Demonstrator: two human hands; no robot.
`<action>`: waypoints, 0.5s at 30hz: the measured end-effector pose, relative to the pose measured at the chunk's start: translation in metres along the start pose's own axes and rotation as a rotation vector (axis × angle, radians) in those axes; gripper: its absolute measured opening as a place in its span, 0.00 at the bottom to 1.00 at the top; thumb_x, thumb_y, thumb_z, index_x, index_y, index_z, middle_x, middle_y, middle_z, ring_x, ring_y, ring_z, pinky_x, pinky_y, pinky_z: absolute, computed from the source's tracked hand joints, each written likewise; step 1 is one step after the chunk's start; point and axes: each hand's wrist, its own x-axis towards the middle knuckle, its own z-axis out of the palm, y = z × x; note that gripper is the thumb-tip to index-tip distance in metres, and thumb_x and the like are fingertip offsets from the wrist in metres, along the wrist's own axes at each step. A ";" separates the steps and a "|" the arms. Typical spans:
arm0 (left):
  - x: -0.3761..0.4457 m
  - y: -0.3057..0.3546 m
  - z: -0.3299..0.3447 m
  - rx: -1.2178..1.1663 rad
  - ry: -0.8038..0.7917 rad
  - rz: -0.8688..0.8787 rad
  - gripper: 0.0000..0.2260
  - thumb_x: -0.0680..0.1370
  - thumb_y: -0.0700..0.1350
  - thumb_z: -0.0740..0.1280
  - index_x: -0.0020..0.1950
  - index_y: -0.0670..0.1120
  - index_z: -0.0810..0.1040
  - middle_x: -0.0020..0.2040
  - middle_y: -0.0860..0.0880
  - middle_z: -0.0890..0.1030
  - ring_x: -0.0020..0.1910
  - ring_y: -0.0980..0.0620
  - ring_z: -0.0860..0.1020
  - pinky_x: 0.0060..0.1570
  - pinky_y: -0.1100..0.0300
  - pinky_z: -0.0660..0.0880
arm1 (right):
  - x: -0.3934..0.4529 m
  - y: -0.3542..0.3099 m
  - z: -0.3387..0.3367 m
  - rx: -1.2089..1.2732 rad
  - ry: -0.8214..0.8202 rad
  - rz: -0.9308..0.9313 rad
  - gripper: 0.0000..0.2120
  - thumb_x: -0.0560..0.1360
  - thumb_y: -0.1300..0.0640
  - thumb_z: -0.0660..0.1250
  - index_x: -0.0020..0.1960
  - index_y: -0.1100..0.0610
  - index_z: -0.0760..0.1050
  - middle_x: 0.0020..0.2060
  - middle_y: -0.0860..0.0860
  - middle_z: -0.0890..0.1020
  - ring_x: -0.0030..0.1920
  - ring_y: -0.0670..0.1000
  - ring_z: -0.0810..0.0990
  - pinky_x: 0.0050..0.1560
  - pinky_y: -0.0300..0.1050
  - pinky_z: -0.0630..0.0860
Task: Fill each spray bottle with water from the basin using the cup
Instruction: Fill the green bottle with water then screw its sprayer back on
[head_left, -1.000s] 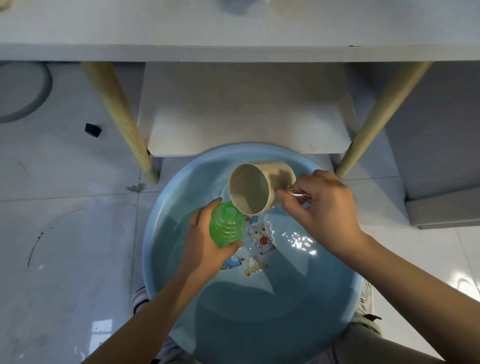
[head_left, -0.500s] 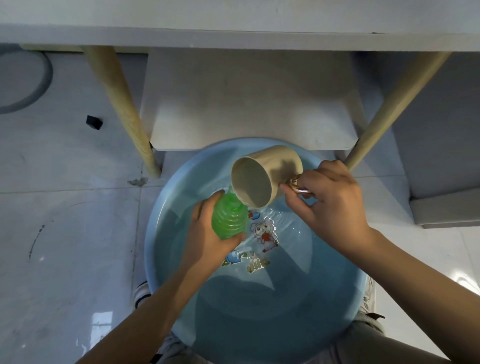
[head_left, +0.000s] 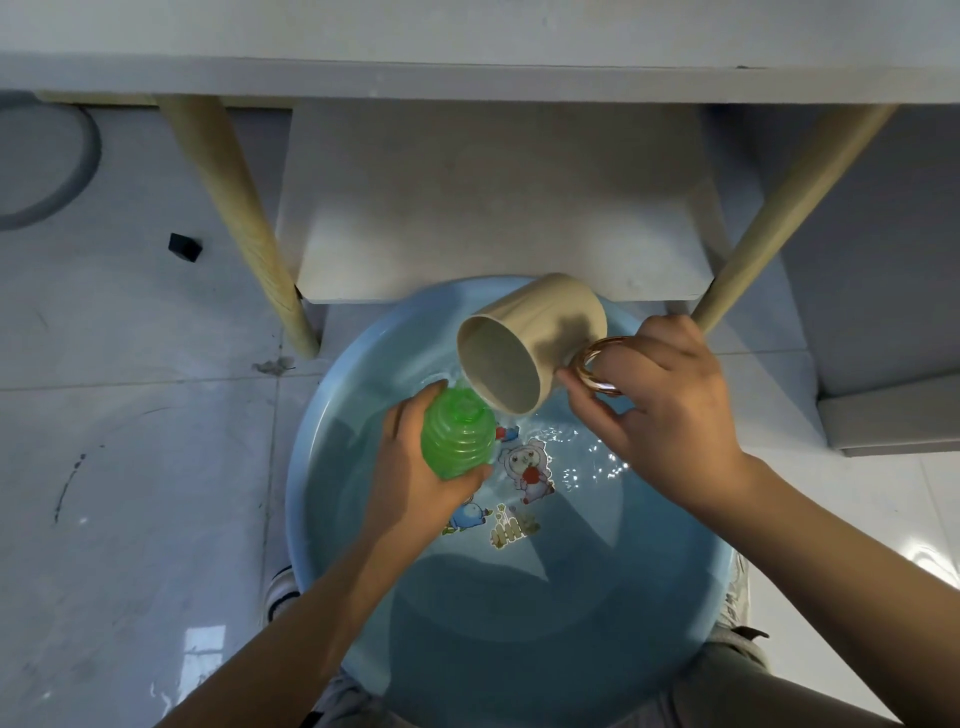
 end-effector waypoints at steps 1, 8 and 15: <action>0.000 0.000 -0.001 0.000 0.004 0.002 0.37 0.62 0.41 0.80 0.66 0.57 0.68 0.61 0.53 0.67 0.52 0.79 0.66 0.47 0.85 0.60 | 0.000 0.000 0.000 0.004 0.004 -0.009 0.16 0.73 0.58 0.69 0.29 0.62 0.73 0.26 0.52 0.78 0.33 0.53 0.68 0.39 0.45 0.66; -0.002 0.003 0.000 -0.004 0.001 0.010 0.37 0.62 0.39 0.79 0.65 0.58 0.66 0.61 0.53 0.66 0.51 0.80 0.66 0.46 0.86 0.59 | 0.003 -0.001 -0.002 -0.003 0.019 -0.070 0.13 0.71 0.60 0.71 0.30 0.62 0.74 0.28 0.53 0.78 0.35 0.52 0.68 0.40 0.45 0.66; -0.001 0.000 0.000 -0.003 0.001 -0.004 0.38 0.62 0.40 0.80 0.68 0.55 0.67 0.60 0.54 0.65 0.52 0.63 0.69 0.48 0.85 0.60 | 0.005 -0.002 -0.001 -0.020 0.016 -0.119 0.14 0.72 0.61 0.71 0.30 0.62 0.73 0.26 0.53 0.75 0.35 0.53 0.67 0.40 0.46 0.65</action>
